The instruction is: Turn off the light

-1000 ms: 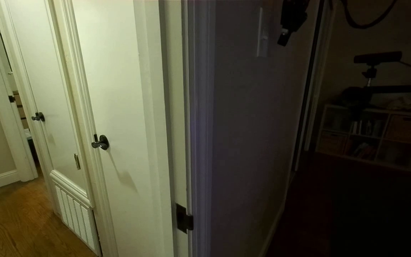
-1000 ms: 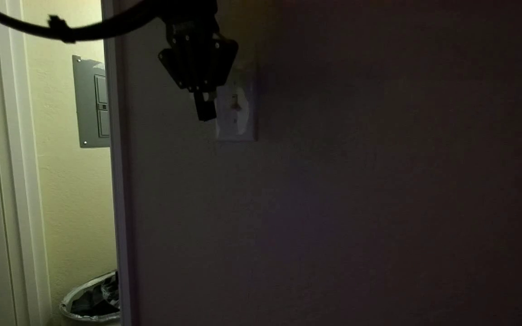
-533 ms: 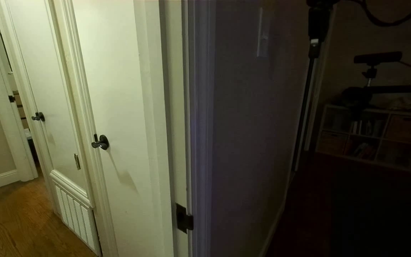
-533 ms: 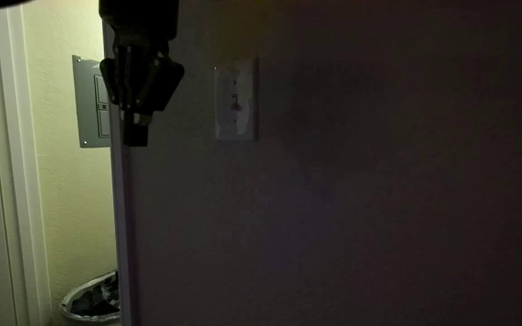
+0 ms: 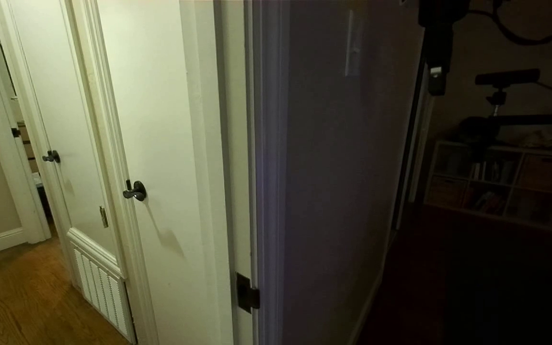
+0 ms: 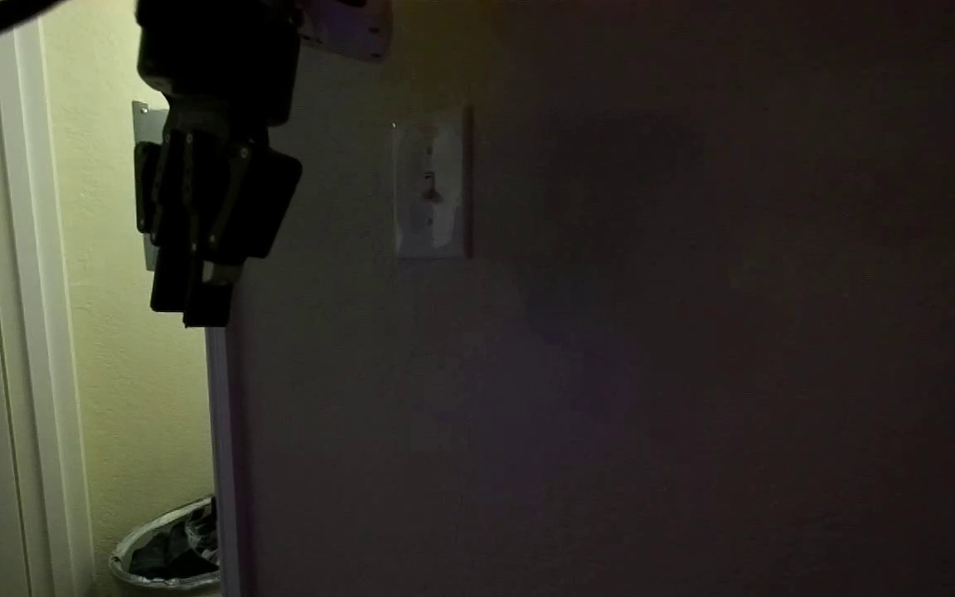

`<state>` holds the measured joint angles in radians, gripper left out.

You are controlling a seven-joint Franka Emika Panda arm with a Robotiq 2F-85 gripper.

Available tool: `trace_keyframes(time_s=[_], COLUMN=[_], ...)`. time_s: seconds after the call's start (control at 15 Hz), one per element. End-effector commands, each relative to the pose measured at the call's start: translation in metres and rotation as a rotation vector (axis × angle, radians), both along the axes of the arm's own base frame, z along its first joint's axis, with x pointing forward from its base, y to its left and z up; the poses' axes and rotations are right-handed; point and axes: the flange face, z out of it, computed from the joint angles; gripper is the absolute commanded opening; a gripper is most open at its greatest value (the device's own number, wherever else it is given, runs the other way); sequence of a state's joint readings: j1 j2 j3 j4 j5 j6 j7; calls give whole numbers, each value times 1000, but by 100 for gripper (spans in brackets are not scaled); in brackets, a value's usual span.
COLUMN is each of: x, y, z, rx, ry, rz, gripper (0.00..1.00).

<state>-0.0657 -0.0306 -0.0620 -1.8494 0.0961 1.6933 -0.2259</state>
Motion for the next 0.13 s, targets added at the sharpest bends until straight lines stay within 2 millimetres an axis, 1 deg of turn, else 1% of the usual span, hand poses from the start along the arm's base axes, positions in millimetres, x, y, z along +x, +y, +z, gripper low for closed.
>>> trace_keyframes(time_s=[0.0, 0.07], x=[-1, -3], y=[0, 0], z=[0, 0], rx=[0, 0], ry=[2, 2], rz=[0, 1], gripper=[47, 53])
